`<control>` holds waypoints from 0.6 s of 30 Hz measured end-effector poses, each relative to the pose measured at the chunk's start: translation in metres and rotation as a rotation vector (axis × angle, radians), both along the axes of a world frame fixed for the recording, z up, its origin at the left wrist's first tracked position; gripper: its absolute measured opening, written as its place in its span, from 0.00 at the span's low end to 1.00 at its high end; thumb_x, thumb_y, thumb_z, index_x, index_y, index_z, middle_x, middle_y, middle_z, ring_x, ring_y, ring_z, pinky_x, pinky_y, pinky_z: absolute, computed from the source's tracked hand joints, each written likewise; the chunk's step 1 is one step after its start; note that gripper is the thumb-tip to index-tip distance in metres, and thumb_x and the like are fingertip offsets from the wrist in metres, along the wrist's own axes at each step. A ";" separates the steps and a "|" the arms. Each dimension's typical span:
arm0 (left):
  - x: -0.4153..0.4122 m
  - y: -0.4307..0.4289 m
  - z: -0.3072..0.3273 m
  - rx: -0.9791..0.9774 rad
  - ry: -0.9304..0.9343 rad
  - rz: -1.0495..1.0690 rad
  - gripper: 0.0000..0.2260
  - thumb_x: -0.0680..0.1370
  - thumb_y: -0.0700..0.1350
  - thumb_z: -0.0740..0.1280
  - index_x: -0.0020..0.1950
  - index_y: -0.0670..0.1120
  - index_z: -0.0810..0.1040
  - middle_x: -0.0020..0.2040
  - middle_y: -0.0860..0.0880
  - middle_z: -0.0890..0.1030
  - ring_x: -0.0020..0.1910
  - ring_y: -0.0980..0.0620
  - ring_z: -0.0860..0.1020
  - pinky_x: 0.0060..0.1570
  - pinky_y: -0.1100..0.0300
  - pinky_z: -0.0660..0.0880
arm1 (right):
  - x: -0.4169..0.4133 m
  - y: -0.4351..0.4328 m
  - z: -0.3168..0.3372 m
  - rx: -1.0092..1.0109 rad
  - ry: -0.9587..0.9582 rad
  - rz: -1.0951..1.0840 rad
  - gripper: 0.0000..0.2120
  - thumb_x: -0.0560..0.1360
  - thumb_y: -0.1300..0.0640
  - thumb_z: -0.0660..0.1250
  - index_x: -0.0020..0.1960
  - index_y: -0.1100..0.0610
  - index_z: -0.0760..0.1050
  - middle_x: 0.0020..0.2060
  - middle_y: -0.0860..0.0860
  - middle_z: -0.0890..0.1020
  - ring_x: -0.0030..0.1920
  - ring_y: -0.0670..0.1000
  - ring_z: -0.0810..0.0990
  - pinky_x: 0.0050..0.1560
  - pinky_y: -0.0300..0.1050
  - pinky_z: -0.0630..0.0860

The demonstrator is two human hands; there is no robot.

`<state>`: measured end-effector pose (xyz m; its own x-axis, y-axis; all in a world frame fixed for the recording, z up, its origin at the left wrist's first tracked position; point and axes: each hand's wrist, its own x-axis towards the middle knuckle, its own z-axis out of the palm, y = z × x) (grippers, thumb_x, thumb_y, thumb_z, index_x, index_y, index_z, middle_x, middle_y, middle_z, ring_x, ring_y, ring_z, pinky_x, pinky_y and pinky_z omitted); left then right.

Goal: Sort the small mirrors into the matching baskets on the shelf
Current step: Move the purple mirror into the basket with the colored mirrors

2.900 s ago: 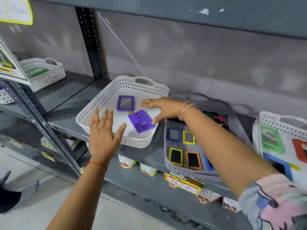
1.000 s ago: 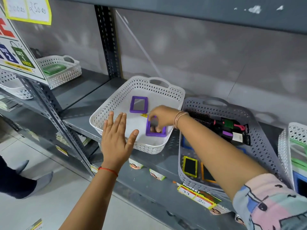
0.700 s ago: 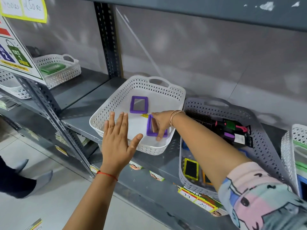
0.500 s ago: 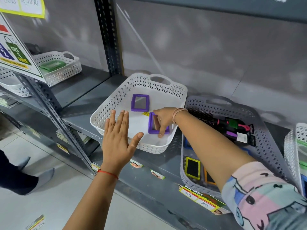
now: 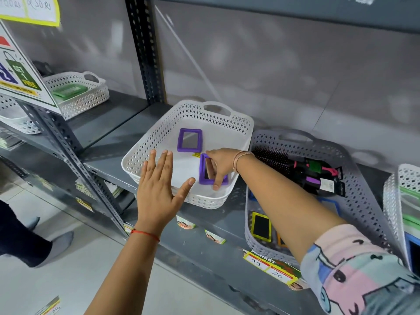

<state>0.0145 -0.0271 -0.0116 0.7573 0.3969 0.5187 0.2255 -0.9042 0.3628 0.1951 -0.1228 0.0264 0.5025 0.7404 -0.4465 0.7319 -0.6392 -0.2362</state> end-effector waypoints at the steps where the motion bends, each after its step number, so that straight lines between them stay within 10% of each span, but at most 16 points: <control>1: 0.000 0.000 0.000 0.000 0.004 -0.001 0.38 0.75 0.69 0.46 0.72 0.41 0.61 0.72 0.43 0.62 0.73 0.48 0.50 0.70 0.59 0.40 | -0.002 -0.001 0.001 0.007 -0.005 0.001 0.35 0.56 0.51 0.81 0.56 0.56 0.67 0.51 0.53 0.77 0.51 0.54 0.75 0.51 0.45 0.72; 18: -0.004 -0.074 0.011 -0.030 -0.099 -0.215 0.35 0.77 0.64 0.46 0.72 0.37 0.59 0.72 0.38 0.61 0.72 0.43 0.51 0.70 0.51 0.46 | -0.036 -0.073 0.050 0.502 -0.203 -0.171 0.56 0.57 0.55 0.81 0.74 0.60 0.50 0.74 0.57 0.60 0.73 0.54 0.60 0.70 0.42 0.59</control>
<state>0.0105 -0.1014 -0.0001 0.7721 0.2483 0.5850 -0.0089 -0.9162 0.4007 0.1591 -0.1958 0.0762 0.6728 0.7377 0.0571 0.6905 -0.5982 -0.4067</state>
